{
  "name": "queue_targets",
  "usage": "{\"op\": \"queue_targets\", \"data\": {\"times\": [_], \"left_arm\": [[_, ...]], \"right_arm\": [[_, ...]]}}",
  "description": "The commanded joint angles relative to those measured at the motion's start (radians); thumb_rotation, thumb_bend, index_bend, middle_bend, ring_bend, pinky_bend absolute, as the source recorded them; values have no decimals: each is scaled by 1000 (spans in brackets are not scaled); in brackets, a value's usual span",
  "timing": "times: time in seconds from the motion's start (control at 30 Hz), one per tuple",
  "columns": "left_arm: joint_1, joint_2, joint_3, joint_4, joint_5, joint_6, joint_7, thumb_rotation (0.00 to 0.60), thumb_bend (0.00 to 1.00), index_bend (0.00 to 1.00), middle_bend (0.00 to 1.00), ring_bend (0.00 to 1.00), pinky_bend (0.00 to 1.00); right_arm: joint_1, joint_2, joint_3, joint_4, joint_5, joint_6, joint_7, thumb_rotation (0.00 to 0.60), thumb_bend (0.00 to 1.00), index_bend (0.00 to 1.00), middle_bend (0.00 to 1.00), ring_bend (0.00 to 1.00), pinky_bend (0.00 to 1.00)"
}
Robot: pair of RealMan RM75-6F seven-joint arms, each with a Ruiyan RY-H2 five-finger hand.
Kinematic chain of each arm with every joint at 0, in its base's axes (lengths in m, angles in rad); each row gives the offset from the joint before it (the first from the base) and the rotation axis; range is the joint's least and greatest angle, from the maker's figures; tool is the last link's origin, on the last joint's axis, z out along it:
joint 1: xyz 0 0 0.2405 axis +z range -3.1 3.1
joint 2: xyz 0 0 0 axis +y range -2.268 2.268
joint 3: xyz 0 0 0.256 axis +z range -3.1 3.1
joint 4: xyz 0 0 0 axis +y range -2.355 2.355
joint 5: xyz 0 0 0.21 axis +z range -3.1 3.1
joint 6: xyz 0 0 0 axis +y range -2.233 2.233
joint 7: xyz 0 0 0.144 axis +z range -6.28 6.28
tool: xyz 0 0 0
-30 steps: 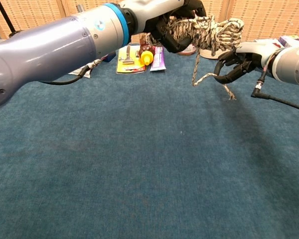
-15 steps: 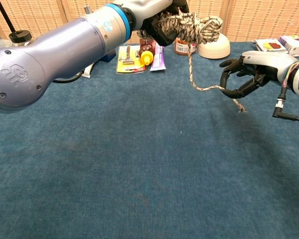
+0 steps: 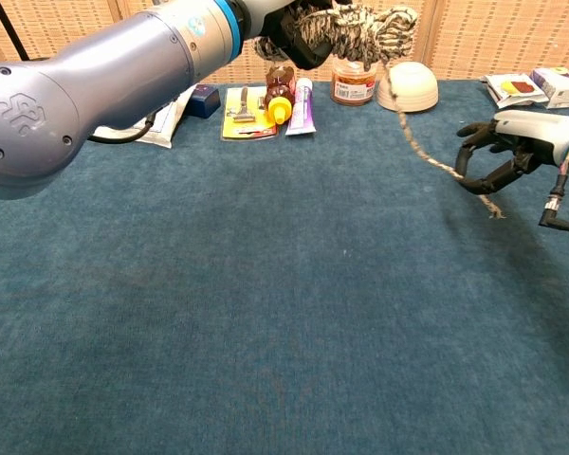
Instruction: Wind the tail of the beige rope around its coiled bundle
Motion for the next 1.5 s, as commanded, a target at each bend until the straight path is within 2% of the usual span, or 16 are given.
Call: {"op": "queue_targets", "data": {"times": [0.03, 0.53, 1.13, 1.5], "left_arm": [[1, 2, 0, -4, -2, -2, -5, 600, 548, 573, 450, 402, 576], [6, 12, 3, -27, -3, 13, -21, 600, 549, 573, 451, 402, 576], [30, 39, -4, -160, -45, 76, 34, 600, 549, 573, 450, 402, 576], [45, 45, 21, -171, -30, 74, 14, 600, 549, 572, 450, 402, 576]], "right_arm": [[1, -15, 8, 42, 30, -25, -9, 600, 611, 732, 0, 0, 0], [-13, -25, 24, 74, 34, -38, -28, 600, 611, 733, 0, 0, 0], [-43, 18, 36, -2, 0, -36, -16, 600, 611, 733, 0, 0, 0], [-50, 14, 42, -12, -2, -51, 7, 600, 612, 722, 0, 0, 0]]}}
